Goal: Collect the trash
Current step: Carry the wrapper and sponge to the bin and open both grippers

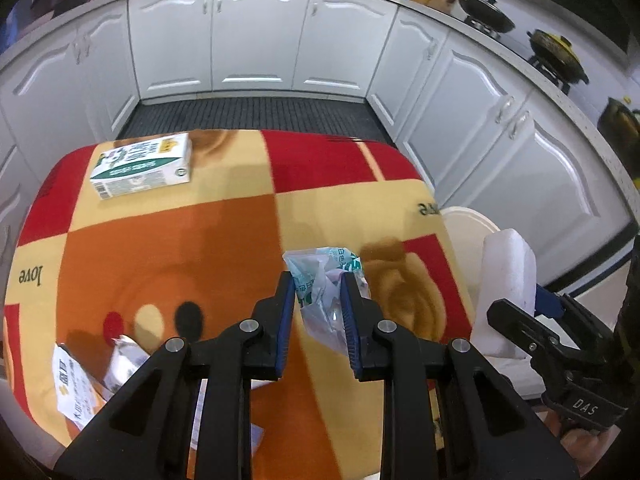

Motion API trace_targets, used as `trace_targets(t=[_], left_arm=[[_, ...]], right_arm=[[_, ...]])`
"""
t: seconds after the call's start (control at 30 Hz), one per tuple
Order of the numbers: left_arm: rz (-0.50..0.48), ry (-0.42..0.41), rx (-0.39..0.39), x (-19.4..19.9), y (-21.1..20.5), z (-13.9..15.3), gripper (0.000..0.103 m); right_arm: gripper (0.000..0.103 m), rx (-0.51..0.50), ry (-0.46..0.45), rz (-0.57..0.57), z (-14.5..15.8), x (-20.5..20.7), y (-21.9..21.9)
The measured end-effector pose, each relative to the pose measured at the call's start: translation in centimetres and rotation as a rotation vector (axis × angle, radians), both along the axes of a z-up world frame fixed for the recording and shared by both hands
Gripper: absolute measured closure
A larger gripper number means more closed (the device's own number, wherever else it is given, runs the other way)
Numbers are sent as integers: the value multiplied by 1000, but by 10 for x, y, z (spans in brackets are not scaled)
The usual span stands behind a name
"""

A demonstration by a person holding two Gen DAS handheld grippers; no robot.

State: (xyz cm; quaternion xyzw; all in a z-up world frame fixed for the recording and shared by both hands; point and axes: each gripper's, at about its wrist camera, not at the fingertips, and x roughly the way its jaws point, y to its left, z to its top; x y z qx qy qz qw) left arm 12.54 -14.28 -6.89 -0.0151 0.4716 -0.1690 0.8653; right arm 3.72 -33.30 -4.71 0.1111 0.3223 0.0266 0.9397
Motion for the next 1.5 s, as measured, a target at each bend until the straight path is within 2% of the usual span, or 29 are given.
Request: trace_targets(t=[0.3,0.67,1.0,1.5], left_arm=[[-73,-45,24,-15,-43,8,82],[-186,-37,-4,-21,-104,5,82],[-262,-11,-4,-17,-161,-16,82],[-296,33,36,-3,-203,-53,82]], right_arm=[[35,-5,-3,-63,-2,-25,-32],[35,-14,4,-164,-8,-51,-80],[34,1,57,-246,-29,-61,-124],[34,37,127,-307,-67,-48,-170]])
